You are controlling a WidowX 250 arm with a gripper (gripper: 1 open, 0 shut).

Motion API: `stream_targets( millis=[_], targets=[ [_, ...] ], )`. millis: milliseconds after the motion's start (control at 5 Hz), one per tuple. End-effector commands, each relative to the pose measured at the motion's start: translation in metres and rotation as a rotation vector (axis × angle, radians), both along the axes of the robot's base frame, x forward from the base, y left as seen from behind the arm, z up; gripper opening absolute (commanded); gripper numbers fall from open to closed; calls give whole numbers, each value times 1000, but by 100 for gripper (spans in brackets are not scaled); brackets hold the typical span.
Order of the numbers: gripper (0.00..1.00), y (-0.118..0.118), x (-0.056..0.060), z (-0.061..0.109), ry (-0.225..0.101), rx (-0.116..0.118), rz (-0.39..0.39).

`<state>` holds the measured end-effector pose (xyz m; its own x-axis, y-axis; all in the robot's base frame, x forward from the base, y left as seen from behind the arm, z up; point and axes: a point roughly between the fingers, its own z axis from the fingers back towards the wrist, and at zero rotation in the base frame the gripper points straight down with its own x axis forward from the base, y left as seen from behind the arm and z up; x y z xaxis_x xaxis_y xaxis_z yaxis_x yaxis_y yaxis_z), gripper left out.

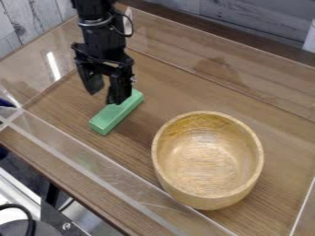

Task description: Put the green block in the brown bowl

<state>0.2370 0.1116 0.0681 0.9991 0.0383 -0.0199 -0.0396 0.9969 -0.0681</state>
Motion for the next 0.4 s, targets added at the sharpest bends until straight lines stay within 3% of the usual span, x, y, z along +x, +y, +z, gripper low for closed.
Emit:
stream_targets(
  millis=[0,200],
  targets=[
    [100,5,5,10,-45,12,8],
    [100,5,6,11,-53,8,9]
  ],
)
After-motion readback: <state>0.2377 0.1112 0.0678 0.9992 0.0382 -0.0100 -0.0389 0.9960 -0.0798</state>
